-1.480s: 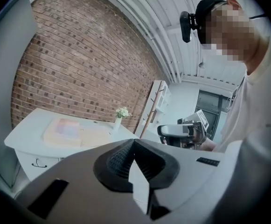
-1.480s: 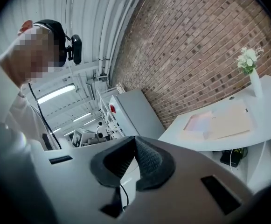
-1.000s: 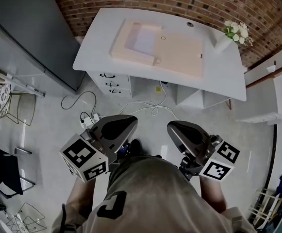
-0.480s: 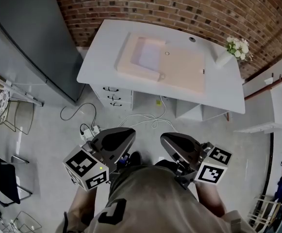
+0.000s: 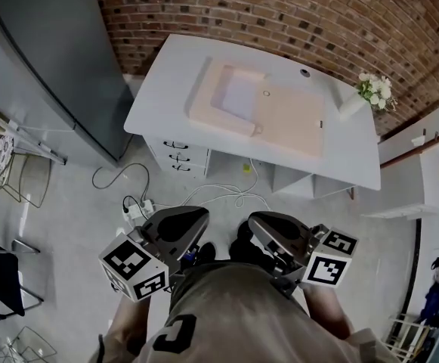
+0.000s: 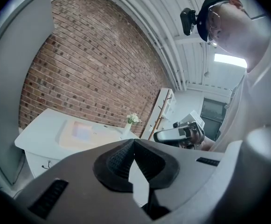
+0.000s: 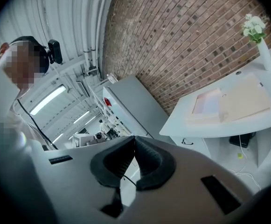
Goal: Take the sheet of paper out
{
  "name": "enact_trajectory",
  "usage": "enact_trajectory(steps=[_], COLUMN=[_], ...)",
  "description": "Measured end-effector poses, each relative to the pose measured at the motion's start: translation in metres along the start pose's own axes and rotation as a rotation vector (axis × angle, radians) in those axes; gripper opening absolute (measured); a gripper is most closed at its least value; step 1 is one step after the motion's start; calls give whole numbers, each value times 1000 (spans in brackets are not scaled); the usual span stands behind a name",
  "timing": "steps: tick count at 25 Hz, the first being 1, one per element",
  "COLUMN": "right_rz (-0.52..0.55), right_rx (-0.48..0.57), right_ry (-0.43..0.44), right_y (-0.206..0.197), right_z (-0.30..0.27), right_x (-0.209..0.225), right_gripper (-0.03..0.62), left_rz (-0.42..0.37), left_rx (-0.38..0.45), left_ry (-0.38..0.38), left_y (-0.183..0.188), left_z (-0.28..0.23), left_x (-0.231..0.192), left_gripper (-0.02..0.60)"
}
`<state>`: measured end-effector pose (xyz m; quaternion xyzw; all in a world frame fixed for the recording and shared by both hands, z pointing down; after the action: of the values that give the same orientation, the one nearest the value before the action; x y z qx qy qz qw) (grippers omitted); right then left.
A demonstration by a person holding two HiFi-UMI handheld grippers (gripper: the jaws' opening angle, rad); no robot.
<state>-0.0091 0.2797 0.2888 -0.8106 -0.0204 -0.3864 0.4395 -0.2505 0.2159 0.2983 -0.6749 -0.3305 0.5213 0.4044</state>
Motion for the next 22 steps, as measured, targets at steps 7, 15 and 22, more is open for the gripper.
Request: enact_trajectory(steps=[7,15,22], right_rz=[8,-60,-129], right_rx=[-24,-23,-15], right_ry=[30,30,29], right_y=[8,19,32], right_z=[-10,-8,-2], right_x=[10,36,68], right_gripper=[23,23,23], left_rz=[-3,7,21], left_rx=[6,-30,-73], left_ry=[28,34,40], left_y=[4,12,19], left_z=[-6,-32,-65], left_x=[-4,-11,-21], left_gripper=[14,14,14])
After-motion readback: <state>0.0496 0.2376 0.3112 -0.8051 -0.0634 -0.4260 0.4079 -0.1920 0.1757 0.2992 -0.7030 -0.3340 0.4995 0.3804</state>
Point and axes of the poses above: the fingertips, and each gripper's own axes: z backward along the fingers, x to its right, y out of its top, the point moved 10 cm from there along z, backward along the fingers, and after that the axes turned 8 degrees about -y, right-handed, at the moved point
